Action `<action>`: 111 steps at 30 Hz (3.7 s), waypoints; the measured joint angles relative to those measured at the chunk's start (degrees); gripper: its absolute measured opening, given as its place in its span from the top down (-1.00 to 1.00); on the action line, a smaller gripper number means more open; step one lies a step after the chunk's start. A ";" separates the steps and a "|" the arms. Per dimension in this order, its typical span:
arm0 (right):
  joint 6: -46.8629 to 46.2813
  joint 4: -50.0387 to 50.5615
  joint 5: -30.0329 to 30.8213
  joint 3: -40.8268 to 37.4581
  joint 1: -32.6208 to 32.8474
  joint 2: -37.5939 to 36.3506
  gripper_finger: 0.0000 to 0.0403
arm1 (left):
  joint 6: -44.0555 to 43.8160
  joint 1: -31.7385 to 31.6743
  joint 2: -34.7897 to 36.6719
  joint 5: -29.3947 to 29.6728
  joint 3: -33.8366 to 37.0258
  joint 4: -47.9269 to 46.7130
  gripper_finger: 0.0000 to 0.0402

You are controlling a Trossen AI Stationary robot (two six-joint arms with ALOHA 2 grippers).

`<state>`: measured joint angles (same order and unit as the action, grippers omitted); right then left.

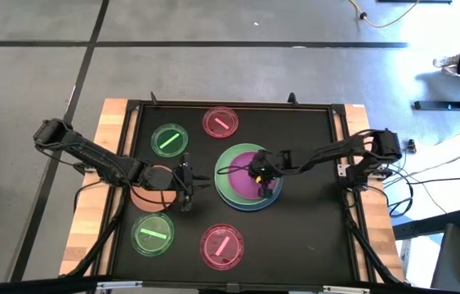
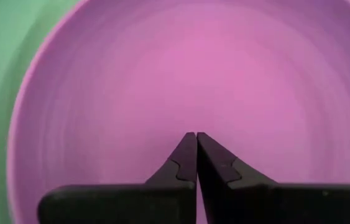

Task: Stack plastic plates
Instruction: Move the stacked plates to the center of the table, then stack the orange plate on top of the purple plate

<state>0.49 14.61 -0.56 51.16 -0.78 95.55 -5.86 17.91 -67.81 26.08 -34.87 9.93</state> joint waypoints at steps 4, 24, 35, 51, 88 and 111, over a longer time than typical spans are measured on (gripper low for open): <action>0.69 -1.00 0.04 0.00 0.07 -1.39 0.99 | -0.01 0.02 0.00 0.01 0.00 -0.02 0.56; 8.47 -2.49 21.57 0.08 23.31 -21.57 1.00 | 5.09 0.11 -3.41 -0.26 -3.37 6.06 0.27; 17.30 -3.73 24.43 0.08 24.39 -23.91 1.00 | -9.89 1.68 -17.67 -2.04 -25.38 -29.60 0.18; 13.34 -1.10 29.49 0.28 24.39 -24.99 1.00 | -57.02 6.41 -28.18 -10.62 -29.23 -69.55 0.18; 13.29 -1.09 29.46 0.28 24.39 -24.81 1.00 | -56.58 5.53 -29.31 -12.55 -16.89 -65.07 0.60; 13.44 -1.09 29.46 0.28 24.39 -24.81 1.00 | -25.96 6.69 -29.40 0.97 -36.39 -64.06 0.94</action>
<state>13.93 13.52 28.91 51.44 23.62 70.74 -31.82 24.61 -97.21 27.05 -71.26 -54.13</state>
